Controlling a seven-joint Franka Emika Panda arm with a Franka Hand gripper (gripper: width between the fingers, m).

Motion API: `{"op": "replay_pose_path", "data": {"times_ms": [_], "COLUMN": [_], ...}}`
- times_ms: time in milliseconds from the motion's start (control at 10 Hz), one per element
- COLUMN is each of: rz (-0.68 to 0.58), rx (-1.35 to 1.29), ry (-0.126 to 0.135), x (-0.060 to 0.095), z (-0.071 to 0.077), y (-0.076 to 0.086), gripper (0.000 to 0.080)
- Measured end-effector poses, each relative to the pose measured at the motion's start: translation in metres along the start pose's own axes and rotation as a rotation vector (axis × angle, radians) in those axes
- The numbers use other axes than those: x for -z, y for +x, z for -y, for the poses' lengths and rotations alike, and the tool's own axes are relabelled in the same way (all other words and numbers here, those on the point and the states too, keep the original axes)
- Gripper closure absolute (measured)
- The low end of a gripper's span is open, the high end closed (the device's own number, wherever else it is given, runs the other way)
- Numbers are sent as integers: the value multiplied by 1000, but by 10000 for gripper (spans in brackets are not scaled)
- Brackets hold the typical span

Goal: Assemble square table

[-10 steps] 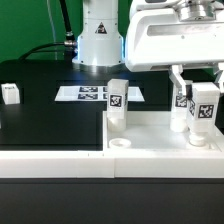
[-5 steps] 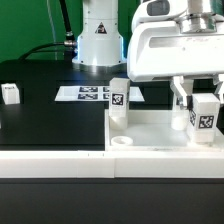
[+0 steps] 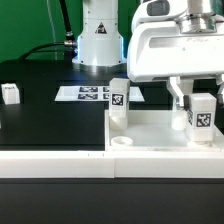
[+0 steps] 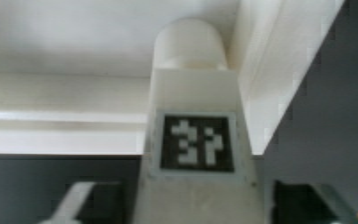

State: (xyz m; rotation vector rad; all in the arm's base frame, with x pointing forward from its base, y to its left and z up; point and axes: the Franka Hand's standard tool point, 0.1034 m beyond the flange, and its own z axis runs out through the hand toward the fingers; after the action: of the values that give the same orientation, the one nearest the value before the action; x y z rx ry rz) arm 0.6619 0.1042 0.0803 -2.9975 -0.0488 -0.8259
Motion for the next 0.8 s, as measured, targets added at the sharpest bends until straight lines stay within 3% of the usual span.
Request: {"op": "replay_pose_path", "data": {"times_ms": [100,800], "rz": [0,0], "rx": [0,0], "ry": [0,0], "x": [0,0], "z": [0,0], "y": [0,0], "gripper": [188,151]}}
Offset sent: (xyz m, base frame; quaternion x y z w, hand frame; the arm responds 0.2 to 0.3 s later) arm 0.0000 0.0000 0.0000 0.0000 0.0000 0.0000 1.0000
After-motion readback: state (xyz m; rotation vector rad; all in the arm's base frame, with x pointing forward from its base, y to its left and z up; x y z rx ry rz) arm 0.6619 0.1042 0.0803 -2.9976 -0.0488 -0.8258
